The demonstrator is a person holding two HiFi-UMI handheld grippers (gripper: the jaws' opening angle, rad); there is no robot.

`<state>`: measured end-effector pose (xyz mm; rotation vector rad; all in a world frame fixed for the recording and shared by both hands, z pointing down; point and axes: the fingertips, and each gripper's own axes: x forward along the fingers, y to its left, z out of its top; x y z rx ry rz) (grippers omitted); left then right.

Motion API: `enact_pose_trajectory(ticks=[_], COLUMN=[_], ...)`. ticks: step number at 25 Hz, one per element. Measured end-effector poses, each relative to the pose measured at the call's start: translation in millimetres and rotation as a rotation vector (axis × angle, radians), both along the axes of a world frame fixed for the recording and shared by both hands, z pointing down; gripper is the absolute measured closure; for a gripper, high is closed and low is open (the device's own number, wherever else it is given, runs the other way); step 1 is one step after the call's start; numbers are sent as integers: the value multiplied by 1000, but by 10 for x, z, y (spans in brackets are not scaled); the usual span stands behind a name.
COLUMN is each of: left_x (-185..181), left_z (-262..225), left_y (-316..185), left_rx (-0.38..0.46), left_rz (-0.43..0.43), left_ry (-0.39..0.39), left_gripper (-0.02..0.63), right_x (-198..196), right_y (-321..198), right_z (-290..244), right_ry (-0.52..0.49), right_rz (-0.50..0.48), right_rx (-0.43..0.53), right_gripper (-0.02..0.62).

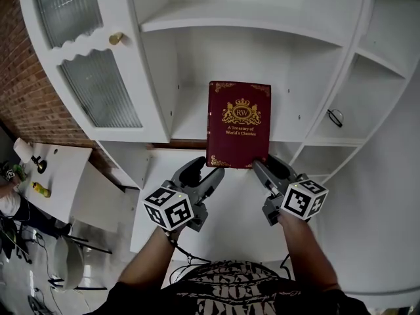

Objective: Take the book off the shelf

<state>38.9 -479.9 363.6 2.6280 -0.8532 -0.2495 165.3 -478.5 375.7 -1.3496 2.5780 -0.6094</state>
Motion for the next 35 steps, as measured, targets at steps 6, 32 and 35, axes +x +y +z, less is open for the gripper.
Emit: enact_pose_trajectory(ticks=[6,32,35], left_x=[-126,-385,-361], left_z=[115,-931,-964], left_y=[-192,701,740], left_rx=[12,423,435], left_rz=[-130,-172,-171], left_ry=[-142,-222,-242], left_gripper=[419,430,430], right_x=[-107,-458,-443], right_y=[-6,1040,1100], right_z=[85,-1120,-1153], right_ry=[89,296,298], right_rz=[14,165,174], right_rx=[20,399,404], right_gripper=[396,426,430])
